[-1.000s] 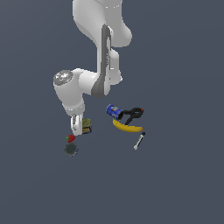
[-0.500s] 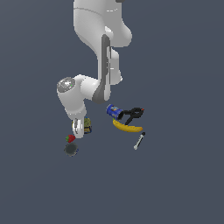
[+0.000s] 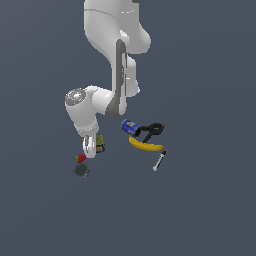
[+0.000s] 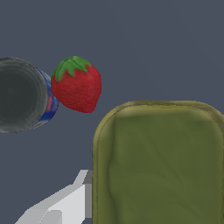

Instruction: Pick up a designated object from a clutter of objects.

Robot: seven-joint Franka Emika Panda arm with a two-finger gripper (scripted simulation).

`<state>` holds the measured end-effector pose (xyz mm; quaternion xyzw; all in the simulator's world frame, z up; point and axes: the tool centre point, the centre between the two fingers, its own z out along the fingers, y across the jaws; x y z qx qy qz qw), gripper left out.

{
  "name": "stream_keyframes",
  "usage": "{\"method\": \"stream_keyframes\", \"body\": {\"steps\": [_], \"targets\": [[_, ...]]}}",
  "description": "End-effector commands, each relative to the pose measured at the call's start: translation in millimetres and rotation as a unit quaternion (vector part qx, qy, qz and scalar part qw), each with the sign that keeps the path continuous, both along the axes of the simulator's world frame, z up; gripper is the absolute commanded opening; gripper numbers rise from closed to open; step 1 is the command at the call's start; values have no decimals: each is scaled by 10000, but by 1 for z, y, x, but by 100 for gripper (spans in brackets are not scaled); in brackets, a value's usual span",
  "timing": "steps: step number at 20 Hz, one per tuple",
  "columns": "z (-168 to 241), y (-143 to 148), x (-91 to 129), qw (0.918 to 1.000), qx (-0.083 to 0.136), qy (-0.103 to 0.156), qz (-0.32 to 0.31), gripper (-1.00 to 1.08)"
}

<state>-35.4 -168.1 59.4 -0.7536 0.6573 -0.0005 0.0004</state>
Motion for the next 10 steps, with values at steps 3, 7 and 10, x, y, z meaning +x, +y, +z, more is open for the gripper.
{"method": "stream_keyframes", "body": {"steps": [3,7,10], "targets": [[2,2,0,10000,1,-1,0,-100],[10,12,2,10000,1,-1,0,-100],[19,25,4,10000,1,-1,0,-100]]}}
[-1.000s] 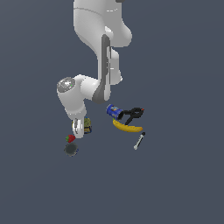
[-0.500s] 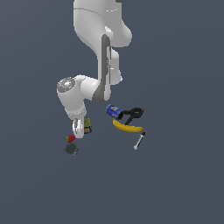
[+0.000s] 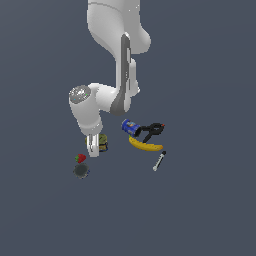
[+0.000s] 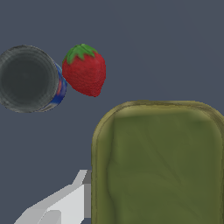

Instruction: Pick up a designated object from a clutter of objects.

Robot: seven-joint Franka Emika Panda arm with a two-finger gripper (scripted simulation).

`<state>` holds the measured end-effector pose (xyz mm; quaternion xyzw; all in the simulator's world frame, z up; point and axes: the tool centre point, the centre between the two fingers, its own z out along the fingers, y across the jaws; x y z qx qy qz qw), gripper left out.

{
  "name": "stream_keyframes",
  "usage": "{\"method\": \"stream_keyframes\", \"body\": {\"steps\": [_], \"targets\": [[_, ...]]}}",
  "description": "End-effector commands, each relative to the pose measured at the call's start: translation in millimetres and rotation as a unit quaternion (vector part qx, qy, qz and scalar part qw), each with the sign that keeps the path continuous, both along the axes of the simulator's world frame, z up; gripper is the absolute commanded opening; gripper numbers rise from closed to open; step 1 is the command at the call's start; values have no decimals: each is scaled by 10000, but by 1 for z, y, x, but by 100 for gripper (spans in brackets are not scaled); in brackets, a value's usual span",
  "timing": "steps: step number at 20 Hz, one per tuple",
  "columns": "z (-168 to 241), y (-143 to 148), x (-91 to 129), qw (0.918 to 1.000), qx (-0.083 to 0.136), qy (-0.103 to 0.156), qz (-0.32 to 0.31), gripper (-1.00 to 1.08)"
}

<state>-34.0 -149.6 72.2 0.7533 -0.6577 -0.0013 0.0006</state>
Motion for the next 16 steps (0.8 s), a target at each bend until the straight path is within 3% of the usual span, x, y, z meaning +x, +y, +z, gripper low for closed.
{"method": "stream_keyframes", "body": {"steps": [1,8,16], "targets": [[11,12,3,10000,-3,-22,5,-100],[48,59,11,10000,-8,-19,1,-100],[110,137,25,10000,-23,-18,-4,-100]]}}
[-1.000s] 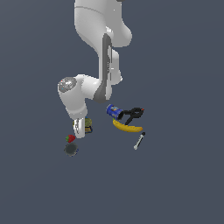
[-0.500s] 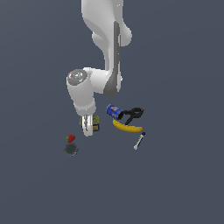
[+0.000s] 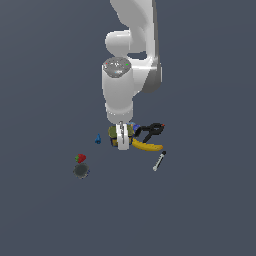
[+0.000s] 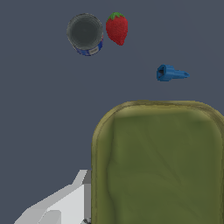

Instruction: Pick up a designated object from a clutter of objects.

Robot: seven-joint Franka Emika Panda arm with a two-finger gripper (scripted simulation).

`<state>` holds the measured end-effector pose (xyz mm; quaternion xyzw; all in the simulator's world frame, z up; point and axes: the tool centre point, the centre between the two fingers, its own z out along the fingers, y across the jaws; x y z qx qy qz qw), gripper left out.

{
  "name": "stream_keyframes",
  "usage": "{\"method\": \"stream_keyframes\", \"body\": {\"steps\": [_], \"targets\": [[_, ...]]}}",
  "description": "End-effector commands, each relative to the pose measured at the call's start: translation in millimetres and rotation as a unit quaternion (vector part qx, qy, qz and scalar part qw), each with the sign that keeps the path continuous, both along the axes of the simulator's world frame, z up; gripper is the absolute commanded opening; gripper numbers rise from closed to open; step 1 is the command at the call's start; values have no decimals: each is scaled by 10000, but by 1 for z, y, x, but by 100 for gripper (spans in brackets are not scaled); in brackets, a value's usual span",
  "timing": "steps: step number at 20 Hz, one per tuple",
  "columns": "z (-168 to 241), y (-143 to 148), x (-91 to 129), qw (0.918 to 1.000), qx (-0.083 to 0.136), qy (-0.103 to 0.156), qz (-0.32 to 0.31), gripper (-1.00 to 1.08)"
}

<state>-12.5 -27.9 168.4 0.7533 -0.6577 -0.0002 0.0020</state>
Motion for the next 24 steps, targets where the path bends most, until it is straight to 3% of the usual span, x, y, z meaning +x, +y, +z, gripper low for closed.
{"method": "stream_keyframes", "body": {"steps": [1,15,24], "targets": [[22,25,5,10000,-8,-18,-5,-100],[134,167,32,10000,-1,-17,-3,-100],[182,228,47,10000,12,-14,1,-100]]}}
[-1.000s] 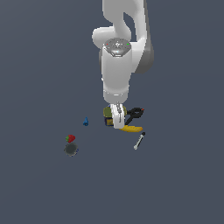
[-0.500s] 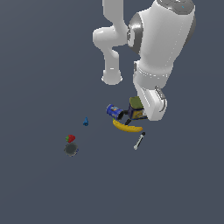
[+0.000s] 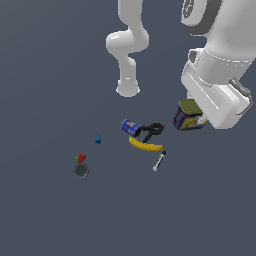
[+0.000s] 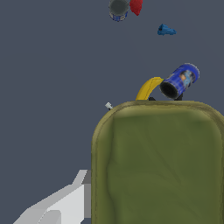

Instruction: Pick up a designated object from a clutter of objects.

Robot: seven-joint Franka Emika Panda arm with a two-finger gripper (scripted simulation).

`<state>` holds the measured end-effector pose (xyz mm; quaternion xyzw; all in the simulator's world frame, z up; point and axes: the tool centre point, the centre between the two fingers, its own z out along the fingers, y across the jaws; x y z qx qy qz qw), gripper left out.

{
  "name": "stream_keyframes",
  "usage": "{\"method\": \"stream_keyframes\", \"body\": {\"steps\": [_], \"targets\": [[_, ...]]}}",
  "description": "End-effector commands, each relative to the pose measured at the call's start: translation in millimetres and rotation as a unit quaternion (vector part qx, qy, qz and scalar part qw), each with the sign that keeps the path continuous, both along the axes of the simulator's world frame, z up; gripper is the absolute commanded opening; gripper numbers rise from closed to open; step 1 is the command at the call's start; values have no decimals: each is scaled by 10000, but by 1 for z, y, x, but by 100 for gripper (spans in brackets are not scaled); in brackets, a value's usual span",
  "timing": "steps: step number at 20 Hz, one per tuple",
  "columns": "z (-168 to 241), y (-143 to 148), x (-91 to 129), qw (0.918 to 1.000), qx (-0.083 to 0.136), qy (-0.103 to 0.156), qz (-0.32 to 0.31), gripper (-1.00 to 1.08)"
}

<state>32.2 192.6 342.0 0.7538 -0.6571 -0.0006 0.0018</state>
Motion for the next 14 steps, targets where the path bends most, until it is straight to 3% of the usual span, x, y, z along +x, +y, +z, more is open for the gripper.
{"method": "stream_keyframes", "body": {"steps": [1,14], "targets": [[12,12,4,10000,7,-16,-7,-100],[30,35,12,10000,9,-16,-6,-100]]}}
